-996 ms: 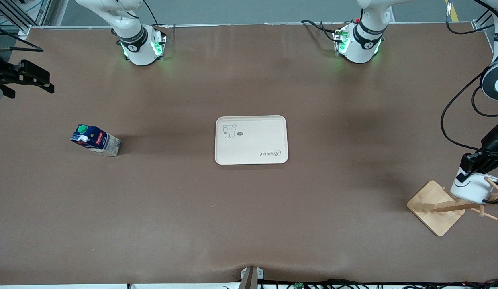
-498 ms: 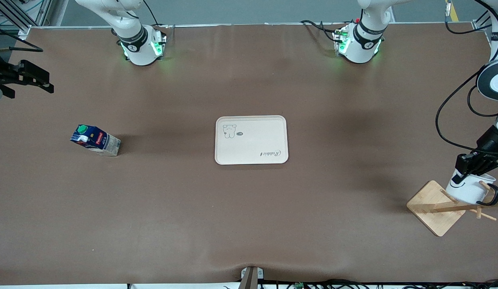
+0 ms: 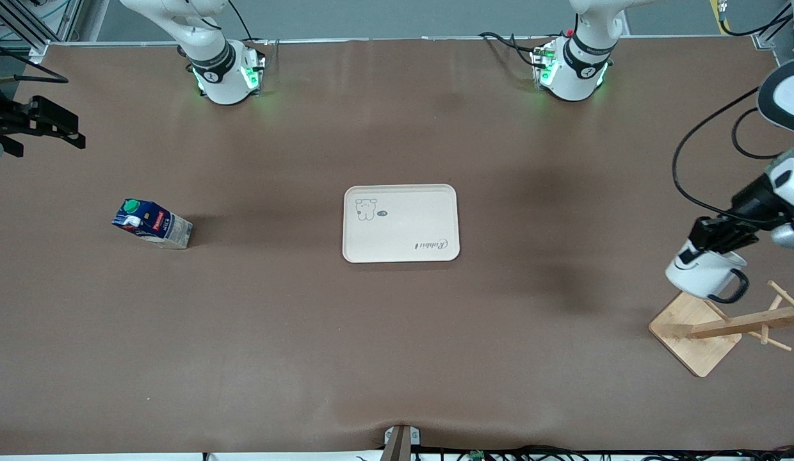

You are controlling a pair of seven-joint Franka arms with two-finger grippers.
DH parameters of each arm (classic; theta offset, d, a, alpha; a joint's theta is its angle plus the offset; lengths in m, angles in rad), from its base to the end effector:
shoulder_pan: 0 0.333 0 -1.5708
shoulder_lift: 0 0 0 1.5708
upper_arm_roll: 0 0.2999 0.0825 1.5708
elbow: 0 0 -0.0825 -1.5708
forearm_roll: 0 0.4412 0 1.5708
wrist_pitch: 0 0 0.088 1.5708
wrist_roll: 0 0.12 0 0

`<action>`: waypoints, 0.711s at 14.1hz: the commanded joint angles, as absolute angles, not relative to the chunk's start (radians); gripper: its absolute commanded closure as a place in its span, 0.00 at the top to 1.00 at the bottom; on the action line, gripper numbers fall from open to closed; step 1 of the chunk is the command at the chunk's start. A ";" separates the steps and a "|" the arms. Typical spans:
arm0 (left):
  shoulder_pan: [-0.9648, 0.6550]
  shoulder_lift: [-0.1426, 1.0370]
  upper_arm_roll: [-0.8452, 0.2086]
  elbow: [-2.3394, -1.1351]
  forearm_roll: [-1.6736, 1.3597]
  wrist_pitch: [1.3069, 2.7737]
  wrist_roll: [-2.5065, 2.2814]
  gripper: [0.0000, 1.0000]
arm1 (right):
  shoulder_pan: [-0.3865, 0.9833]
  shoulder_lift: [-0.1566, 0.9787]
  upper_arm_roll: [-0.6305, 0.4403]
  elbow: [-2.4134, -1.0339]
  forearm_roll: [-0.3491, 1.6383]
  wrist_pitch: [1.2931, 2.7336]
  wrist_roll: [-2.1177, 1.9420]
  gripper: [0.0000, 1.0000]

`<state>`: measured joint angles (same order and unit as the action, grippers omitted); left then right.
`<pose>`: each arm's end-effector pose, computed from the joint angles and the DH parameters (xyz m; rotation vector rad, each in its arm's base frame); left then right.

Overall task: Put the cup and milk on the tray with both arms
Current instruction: 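Carry the white mug with the left gripper over the white tray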

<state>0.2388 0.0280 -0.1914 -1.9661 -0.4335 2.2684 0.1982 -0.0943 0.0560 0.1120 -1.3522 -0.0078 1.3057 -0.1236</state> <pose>0.6455 0.0163 0.4362 2.7685 0.1181 0.4414 0.5963 0.0074 0.6525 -3.1258 -0.2188 0.1601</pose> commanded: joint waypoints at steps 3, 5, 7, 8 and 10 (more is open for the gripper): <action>0.245 -0.006 -0.406 -1.964 -0.253 2.195 -0.200 0.00 | -0.109 0.052 0.118 -1.355 0.014 1.302 -0.112 1.00; 0.242 0.002 -0.489 -1.965 -0.252 2.159 -0.328 0.00 | -0.109 0.054 0.118 -1.355 0.012 1.301 -0.112 1.00; 0.241 0.024 -0.564 -1.965 -0.217 2.108 -0.487 0.00 | -0.107 0.054 0.118 -1.355 0.014 1.301 -0.112 1.00; 0.238 0.041 -0.609 -1.965 -0.174 2.100 -0.558 0.00 | -0.107 0.054 0.118 -1.355 0.012 1.301 -0.112 1.00; 0.209 0.104 -0.678 -1.962 -0.097 2.100 -0.722 0.00 | -0.107 0.054 0.118 -1.355 0.014 1.301 -0.112 1.00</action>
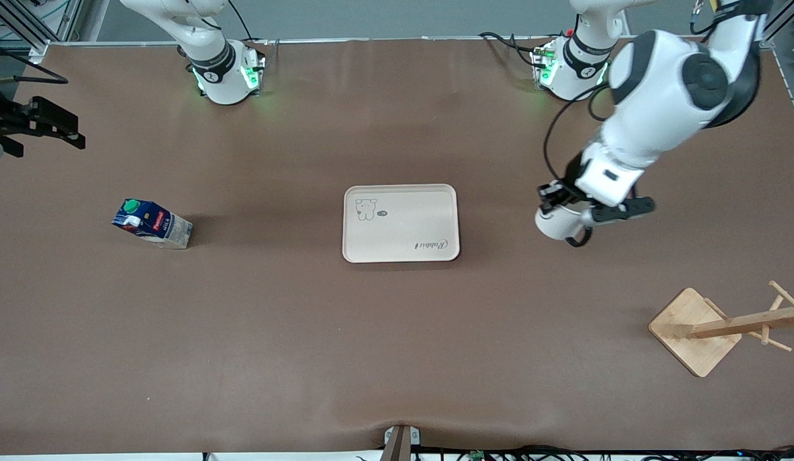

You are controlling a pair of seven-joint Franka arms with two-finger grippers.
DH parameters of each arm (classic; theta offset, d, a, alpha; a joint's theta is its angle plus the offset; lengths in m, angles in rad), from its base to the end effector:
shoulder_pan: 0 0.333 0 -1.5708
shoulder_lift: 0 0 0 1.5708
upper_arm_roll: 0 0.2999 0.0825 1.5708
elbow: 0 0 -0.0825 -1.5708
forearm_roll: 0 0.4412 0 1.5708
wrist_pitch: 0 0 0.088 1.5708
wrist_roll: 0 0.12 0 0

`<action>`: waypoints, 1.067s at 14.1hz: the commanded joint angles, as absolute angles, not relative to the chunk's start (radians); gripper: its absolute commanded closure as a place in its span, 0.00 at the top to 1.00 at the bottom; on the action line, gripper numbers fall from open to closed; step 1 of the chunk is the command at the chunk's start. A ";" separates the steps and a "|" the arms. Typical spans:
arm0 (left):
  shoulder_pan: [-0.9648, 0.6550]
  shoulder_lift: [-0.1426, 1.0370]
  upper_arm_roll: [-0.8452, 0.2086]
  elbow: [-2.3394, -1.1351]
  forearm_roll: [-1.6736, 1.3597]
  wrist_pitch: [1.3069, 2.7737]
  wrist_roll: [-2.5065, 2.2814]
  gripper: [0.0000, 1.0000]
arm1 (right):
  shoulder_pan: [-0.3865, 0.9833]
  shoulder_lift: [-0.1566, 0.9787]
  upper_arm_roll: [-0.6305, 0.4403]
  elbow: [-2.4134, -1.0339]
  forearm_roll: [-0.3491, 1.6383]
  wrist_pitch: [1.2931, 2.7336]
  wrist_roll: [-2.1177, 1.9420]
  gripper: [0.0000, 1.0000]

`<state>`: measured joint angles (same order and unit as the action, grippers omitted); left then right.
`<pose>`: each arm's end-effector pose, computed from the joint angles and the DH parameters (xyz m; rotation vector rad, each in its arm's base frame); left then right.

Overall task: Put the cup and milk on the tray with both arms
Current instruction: 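Carry the white mug with the left gripper over the white tray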

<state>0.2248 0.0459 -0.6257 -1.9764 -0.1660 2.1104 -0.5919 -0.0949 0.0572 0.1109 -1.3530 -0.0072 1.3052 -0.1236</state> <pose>0.5746 -0.2514 0.4051 2.9167 0.3983 0.0023 0.5966 0.0064 0.6513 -3.1249 -0.2163 0.1639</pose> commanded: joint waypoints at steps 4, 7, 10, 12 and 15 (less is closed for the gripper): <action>0.063 0.268 -0.690 -1.918 -0.067 2.100 -0.922 0.00 | -0.109 0.054 0.118 -1.355 0.014 1.301 -0.112 1.00; -0.026 0.424 -0.686 -1.838 -0.063 2.100 -0.951 0.00 | -0.109 0.054 0.118 -1.355 0.014 1.301 -0.112 1.00; -0.107 0.575 -0.680 -1.740 0.070 2.100 -1.096 0.00 | -0.109 0.054 0.118 -1.355 0.014 1.301 -0.112 1.00; -0.149 0.671 -0.676 -1.678 0.162 2.100 -1.213 0.00 | -0.109 0.054 0.118 -1.355 0.014 1.301 -0.112 1.00; -0.199 0.727 -0.658 -1.643 0.206 2.103 -1.273 0.00 | -0.109 0.055 0.118 -1.355 0.014 1.301 -0.112 1.00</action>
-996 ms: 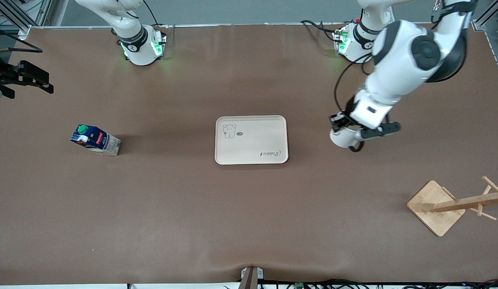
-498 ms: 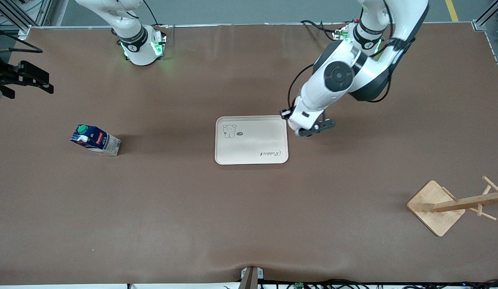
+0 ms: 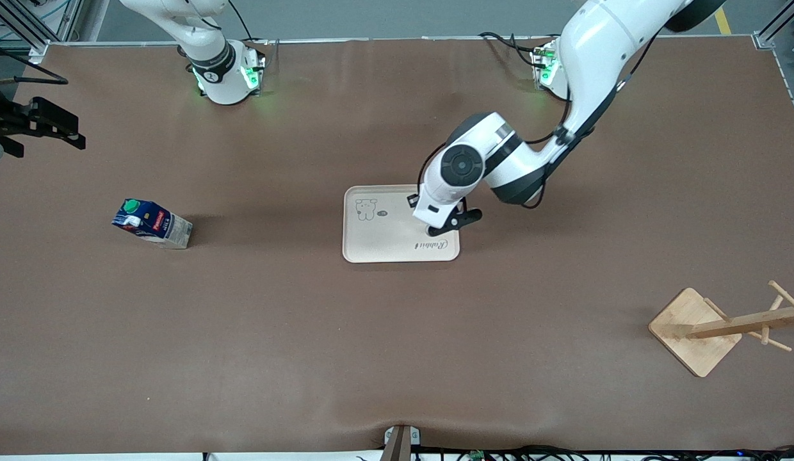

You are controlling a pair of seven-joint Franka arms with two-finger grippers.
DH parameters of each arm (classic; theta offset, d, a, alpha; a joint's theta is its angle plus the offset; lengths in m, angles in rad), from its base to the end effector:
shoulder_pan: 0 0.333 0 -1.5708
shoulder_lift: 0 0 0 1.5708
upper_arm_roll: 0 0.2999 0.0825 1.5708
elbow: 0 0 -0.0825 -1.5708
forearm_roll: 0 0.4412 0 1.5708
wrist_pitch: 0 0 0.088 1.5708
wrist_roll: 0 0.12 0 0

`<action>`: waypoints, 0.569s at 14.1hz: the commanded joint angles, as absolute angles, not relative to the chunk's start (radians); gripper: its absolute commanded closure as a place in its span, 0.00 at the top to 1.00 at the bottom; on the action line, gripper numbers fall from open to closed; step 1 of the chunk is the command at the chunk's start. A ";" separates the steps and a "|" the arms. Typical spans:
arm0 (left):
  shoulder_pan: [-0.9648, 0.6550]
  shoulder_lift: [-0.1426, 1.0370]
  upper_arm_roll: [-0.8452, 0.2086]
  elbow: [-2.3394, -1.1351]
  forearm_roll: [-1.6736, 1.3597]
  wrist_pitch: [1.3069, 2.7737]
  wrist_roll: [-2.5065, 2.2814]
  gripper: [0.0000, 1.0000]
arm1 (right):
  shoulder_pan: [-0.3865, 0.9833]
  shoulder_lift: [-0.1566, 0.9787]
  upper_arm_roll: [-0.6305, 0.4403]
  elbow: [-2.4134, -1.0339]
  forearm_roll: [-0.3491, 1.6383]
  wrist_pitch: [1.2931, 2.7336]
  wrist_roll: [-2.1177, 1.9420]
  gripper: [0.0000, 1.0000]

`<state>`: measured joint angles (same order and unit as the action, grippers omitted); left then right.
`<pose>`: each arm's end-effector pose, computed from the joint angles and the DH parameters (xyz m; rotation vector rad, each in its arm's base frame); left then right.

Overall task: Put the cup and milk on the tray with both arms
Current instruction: 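Carry the white mug with the left gripper over the white tray, then lower the mug onto the tray and open the left gripper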

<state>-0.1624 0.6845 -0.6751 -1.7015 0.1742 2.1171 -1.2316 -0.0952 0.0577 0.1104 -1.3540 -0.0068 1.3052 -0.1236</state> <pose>0.4895 -0.4902 0.1978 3.0113 0.5835 -0.4473 0.5968 0.0060 0.6505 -3.1243 -0.2152 0.1662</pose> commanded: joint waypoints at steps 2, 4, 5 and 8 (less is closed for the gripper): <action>-0.264 0.733 -0.588 -1.643 0.206 2.112 -1.272 0.00 | -0.109 0.054 0.118 -1.355 0.014 1.301 -0.112 1.00; -0.323 0.750 -0.522 -1.635 0.203 2.118 -1.275 0.00 | -0.109 0.055 0.118 -1.355 0.014 1.301 -0.110 1.00; -0.342 0.759 -0.500 -1.622 0.198 2.118 -1.276 0.00 | -0.109 0.054 0.118 -1.355 0.014 1.301 -0.112 1.00; -0.345 0.776 -0.495 -1.598 0.196 2.132 -1.276 0.00 | -0.109 0.055 0.118 -1.355 0.014 1.301 -0.112 1.00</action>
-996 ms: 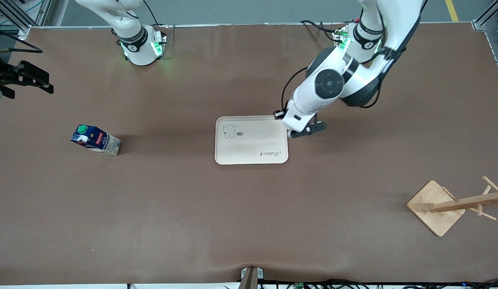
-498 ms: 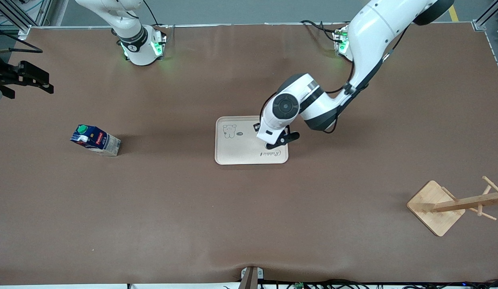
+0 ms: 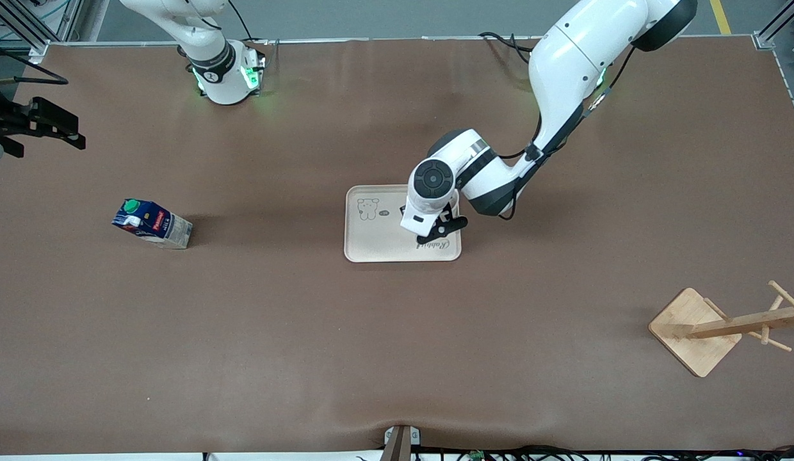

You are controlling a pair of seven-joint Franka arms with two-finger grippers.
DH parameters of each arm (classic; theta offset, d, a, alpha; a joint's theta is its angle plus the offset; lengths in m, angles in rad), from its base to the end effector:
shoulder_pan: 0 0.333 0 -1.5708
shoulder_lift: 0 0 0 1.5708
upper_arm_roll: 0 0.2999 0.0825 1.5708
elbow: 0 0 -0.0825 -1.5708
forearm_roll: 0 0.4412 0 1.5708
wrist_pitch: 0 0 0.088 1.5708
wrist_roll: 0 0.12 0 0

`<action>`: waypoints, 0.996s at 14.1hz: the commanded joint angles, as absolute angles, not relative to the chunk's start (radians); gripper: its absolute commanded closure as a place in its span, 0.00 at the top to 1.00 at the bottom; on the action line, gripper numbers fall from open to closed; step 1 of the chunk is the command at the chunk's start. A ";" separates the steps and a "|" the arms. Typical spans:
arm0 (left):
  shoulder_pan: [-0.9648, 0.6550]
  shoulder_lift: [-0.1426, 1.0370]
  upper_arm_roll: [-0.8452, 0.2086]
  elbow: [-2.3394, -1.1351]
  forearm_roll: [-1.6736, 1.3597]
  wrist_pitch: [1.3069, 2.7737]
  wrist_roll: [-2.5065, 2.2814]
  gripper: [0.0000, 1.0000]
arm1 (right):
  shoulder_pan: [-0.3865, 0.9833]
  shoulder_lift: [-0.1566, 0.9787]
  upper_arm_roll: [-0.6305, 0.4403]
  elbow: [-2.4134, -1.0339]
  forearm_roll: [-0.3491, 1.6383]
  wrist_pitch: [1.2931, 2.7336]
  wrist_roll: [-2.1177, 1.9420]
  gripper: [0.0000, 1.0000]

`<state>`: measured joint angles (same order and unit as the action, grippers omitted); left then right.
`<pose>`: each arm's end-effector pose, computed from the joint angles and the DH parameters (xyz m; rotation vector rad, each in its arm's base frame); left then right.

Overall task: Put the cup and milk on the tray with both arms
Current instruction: 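Lower the mug onto the tray and open the left gripper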

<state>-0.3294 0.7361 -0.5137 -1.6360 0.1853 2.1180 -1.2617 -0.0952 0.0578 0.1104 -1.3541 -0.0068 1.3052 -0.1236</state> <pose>0.4891 -0.5013 0.1567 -3.0222 -0.6050 0.3802 0.5969 0.0060 0.6504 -3.1243 -0.2152 0.1665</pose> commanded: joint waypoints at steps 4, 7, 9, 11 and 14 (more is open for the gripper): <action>-0.344 0.767 -0.495 -1.585 0.199 2.135 -1.276 1.00 | -0.109 0.055 0.118 -1.355 0.014 1.301 -0.112 1.00; -0.341 0.730 -0.495 -1.540 0.204 2.125 -1.282 1.00 | -0.109 0.055 0.118 -1.355 0.014 1.301 -0.112 1.00; -0.324 0.681 -0.495 -1.536 0.207 2.125 -1.278 1.00 | -0.109 0.055 0.118 -1.355 0.014 1.301 -0.110 1.00; -0.302 0.626 -0.492 -1.525 0.210 2.123 -1.272 1.00 | -0.107 0.055 0.118 -1.355 0.014 1.301 -0.110 1.00; -0.239 0.554 -0.494 -1.523 0.212 2.100 -1.238 1.00 | -0.109 0.055 0.118 -1.355 0.014 1.301 -0.112 1.00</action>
